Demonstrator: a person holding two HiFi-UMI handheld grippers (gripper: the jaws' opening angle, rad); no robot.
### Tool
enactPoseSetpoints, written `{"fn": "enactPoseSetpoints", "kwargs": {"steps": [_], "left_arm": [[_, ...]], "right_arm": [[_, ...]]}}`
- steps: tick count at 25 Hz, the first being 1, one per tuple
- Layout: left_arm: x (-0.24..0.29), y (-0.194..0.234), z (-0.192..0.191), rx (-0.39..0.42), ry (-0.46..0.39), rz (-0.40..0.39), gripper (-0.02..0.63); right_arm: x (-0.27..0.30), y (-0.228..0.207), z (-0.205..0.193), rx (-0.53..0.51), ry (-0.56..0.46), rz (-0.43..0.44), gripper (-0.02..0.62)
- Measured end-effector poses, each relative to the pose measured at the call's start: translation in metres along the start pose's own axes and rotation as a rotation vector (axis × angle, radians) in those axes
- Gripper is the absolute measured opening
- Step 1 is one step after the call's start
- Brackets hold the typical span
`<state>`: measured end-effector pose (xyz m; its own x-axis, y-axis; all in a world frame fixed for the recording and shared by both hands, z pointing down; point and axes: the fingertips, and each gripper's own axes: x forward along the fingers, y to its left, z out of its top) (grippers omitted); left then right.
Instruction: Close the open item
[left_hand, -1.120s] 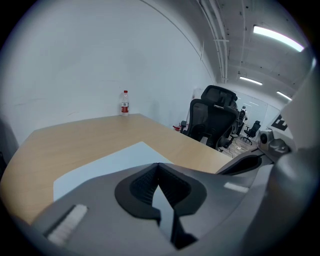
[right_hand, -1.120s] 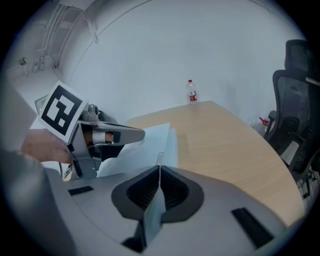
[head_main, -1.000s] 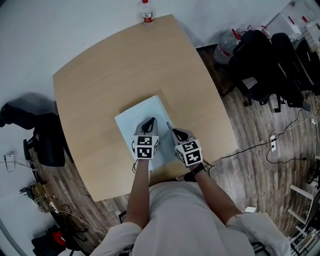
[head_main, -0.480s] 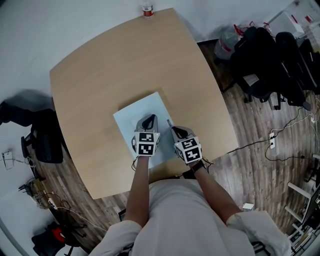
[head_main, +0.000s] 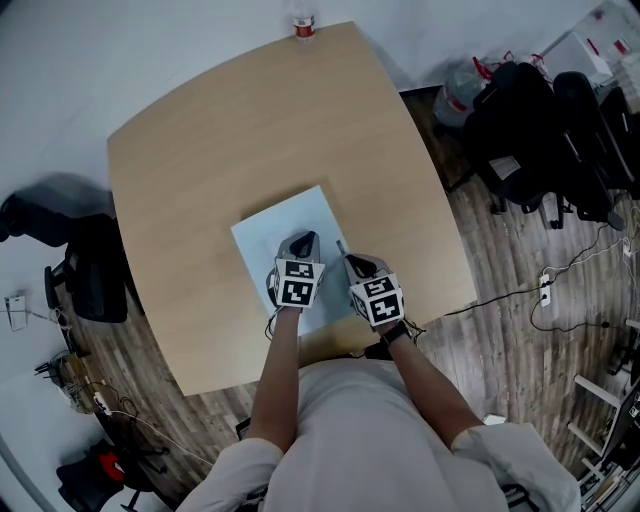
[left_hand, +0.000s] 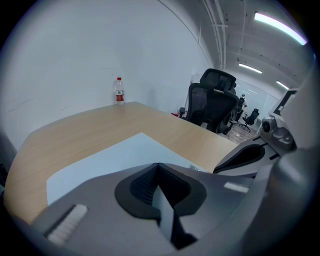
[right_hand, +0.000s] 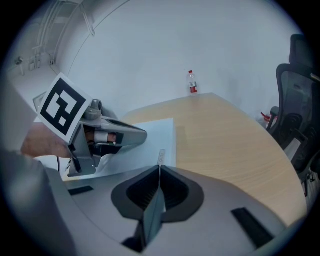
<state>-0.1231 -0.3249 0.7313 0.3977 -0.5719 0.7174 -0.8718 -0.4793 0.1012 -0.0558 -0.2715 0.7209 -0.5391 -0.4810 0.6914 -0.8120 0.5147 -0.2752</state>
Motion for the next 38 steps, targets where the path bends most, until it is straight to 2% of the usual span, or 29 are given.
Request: {"fn": "enactPoseSetpoints", "kwargs": {"steps": [4,8,20,30,38], "left_arm": [[0.0,0.0,0.002,0.014,-0.004,0.002,0.009],[-0.016,0.006,0.016,-0.045,-0.073,0.007,0.009],[-0.092,-0.007,0.04,-0.049,-0.226,0.068,0.009],[-0.178,-0.013,0.05,-0.044,-0.368,0.213,0.009],[-0.253,-0.037,0.045,-0.065,-0.5,0.309,0.009]], "right_arm": [[0.0,0.0,0.002,-0.006,0.002,-0.003,0.014],[-0.006,0.004,0.01,-0.016,-0.023,0.001,0.015],[-0.051,0.026,0.056,-0.073,-0.188,0.025,0.014],[-0.106,0.057,0.089,-0.16,-0.343,0.066,0.014],[-0.17,0.076,0.102,-0.198,-0.475,0.078,0.014]]}}
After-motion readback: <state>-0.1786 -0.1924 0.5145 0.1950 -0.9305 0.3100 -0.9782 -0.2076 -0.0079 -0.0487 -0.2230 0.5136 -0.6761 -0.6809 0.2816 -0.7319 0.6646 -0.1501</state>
